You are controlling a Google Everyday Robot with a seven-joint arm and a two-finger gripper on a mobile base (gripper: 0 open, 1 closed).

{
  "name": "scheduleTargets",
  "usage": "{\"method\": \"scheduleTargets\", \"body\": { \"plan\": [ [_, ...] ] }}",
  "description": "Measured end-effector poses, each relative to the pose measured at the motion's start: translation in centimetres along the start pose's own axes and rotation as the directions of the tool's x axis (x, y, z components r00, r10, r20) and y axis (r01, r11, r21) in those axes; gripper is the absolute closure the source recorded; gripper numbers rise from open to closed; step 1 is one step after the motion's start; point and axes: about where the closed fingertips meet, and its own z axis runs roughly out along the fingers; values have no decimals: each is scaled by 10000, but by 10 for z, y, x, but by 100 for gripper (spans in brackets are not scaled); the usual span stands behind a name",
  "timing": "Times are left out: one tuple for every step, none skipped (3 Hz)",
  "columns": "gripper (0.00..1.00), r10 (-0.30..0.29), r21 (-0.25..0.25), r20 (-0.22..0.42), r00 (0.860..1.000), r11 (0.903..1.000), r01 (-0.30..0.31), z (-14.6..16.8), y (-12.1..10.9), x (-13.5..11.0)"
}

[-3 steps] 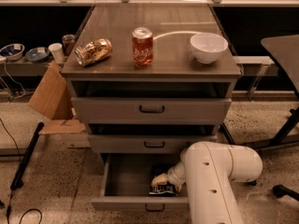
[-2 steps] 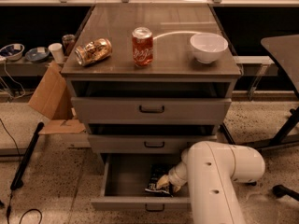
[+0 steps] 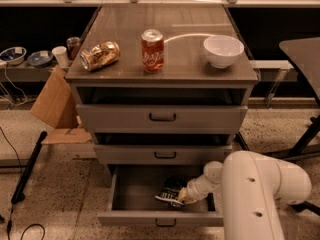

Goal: Pick blue chip bag from bottom drawer and place on counter

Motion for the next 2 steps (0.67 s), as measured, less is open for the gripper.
{"method": "scheduleTargets", "body": {
  "plan": [
    [100, 18, -521, 890, 9960, 9986, 28, -32, 6, 7],
    [100, -232, -1265, 1994, 9796, 9907, 492, -74, 22, 17]
  ]
}}
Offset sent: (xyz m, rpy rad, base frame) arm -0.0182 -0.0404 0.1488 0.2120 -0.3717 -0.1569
